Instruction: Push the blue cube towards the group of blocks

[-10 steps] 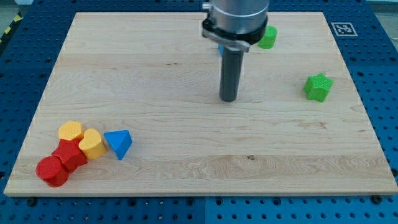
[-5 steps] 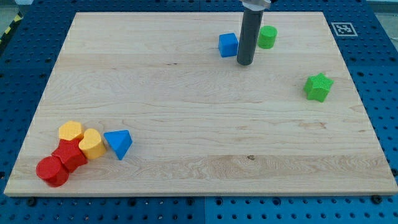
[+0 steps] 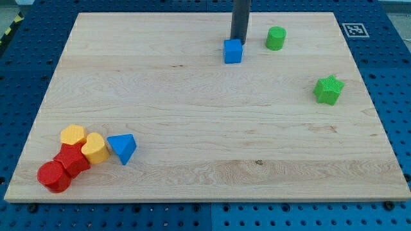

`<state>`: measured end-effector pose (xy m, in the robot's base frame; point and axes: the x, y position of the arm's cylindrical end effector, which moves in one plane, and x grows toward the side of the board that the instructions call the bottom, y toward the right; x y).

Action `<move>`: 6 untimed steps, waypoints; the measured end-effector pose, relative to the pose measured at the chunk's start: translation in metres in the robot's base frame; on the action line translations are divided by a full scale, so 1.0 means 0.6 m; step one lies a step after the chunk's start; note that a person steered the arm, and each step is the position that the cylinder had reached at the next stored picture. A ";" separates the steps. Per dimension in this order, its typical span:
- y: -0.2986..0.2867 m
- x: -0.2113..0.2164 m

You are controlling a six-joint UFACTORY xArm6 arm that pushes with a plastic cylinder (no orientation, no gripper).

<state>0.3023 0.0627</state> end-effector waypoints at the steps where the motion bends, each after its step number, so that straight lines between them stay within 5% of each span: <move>1: 0.000 0.020; 6: -0.011 0.078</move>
<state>0.3493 0.0559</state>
